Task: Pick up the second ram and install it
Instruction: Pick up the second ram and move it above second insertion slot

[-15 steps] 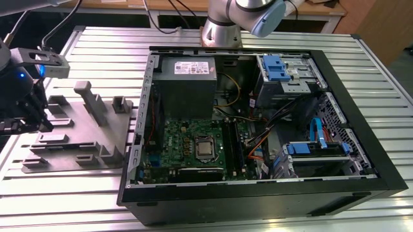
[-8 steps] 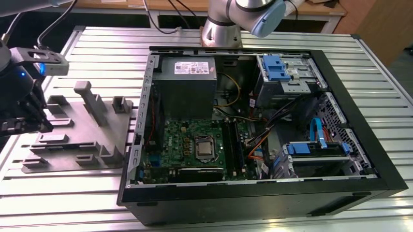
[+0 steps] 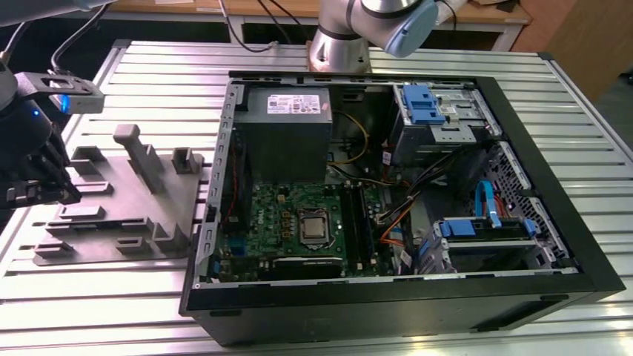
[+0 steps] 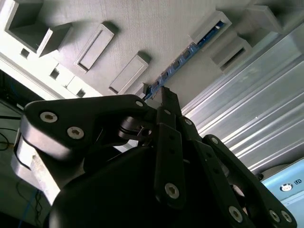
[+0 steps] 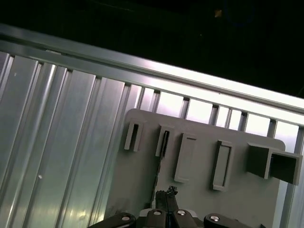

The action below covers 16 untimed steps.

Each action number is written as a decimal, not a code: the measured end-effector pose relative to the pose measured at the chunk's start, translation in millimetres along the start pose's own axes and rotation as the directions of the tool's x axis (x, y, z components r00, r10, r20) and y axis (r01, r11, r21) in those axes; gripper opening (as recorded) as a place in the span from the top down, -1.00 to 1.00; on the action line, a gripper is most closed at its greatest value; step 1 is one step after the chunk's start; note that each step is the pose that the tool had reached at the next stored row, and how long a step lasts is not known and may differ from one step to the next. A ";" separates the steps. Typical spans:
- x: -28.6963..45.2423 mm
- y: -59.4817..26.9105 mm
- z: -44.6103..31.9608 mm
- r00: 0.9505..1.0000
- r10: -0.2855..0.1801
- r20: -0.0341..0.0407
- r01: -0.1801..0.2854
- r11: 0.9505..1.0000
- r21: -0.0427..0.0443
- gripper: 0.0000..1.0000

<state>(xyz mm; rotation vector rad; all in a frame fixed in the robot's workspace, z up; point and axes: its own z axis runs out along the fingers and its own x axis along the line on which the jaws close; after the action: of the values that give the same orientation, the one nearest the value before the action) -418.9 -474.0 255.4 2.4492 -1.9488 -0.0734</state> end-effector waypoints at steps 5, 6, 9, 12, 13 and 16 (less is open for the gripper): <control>0.0 -0.1 1.6 1.000 0.002 0.000 -0.002 1.000 0.001 0.80; 0.0 -0.1 2.3 1.000 0.007 0.000 -0.007 1.000 0.000 0.80; 0.2 -0.2 6.2 0.999 0.039 0.002 -0.039 0.999 0.001 0.80; 0.4 -0.3 9.7 0.997 0.080 0.003 -0.080 0.997 0.002 0.80; 0.5 -0.3 10.6 0.996 0.093 0.004 -0.093 0.996 0.003 0.80; 1.5 -0.2 11.9 0.993 0.118 0.005 -0.118 0.993 0.003 0.80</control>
<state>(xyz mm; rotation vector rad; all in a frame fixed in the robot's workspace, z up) -418.9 -475.2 243.4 2.3321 -2.0918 -0.0742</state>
